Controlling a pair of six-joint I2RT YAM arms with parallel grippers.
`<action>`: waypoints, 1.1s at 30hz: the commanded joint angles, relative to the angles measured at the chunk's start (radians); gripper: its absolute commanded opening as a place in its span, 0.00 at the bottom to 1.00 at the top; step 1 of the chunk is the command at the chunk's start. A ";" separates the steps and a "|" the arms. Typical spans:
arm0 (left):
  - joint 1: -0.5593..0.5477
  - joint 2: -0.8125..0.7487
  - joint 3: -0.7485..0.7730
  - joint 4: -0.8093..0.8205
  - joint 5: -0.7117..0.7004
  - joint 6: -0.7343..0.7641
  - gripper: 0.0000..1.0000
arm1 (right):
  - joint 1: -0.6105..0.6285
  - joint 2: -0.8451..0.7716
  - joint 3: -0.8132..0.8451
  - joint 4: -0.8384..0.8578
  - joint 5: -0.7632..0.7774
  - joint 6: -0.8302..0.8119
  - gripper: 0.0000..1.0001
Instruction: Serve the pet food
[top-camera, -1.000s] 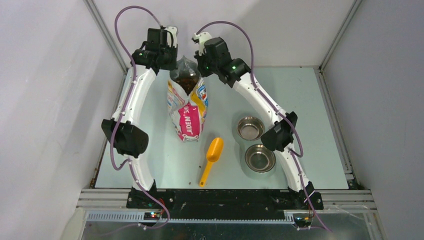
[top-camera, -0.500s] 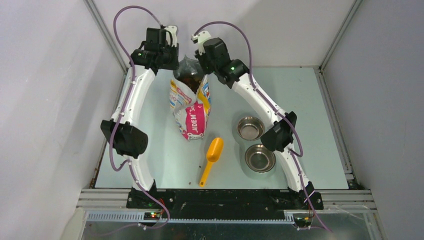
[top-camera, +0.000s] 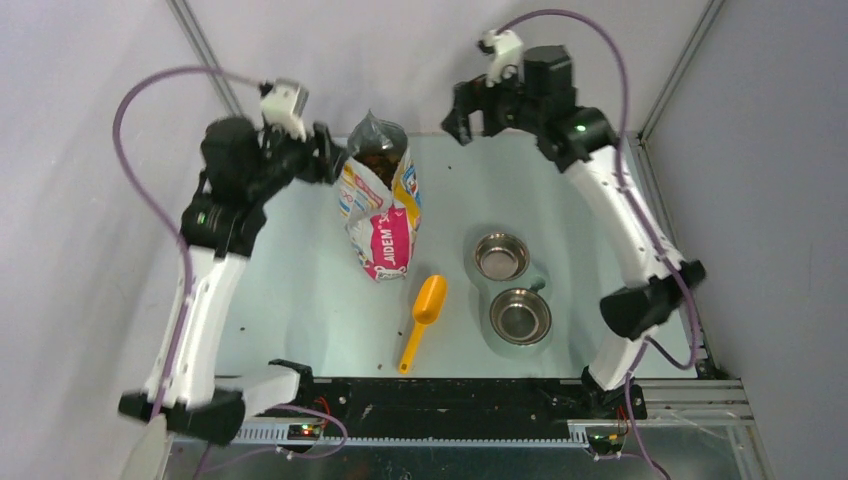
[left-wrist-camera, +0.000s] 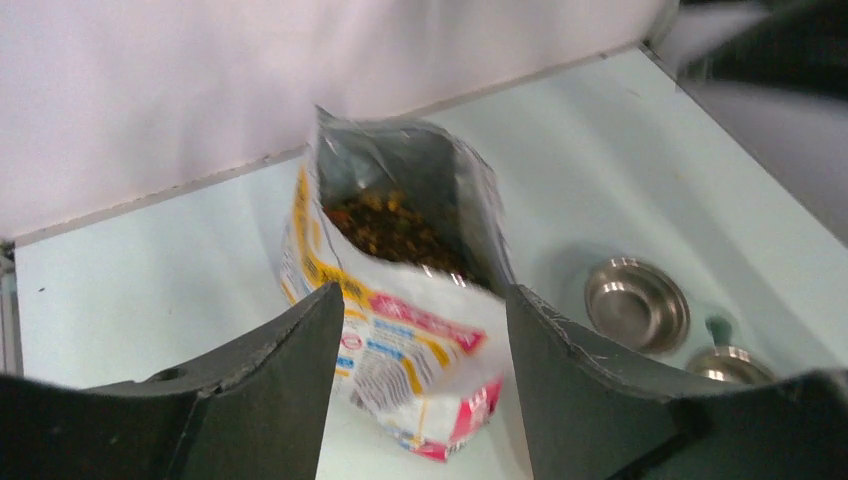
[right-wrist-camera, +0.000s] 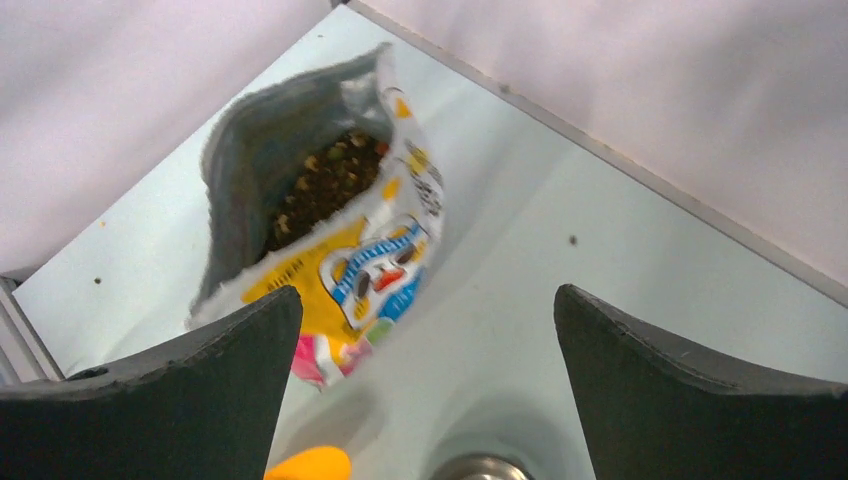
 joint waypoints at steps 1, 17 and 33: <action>-0.024 -0.168 -0.255 0.064 0.155 0.129 0.68 | -0.100 -0.141 -0.183 -0.013 -0.127 -0.003 1.00; -0.469 -0.178 -0.837 0.298 -0.053 0.428 0.59 | -0.214 -0.330 -0.531 -0.028 -0.080 0.083 0.90; -0.620 0.179 -0.838 0.385 -0.338 0.027 0.54 | -0.304 -0.544 -0.739 -0.007 -0.074 0.168 0.87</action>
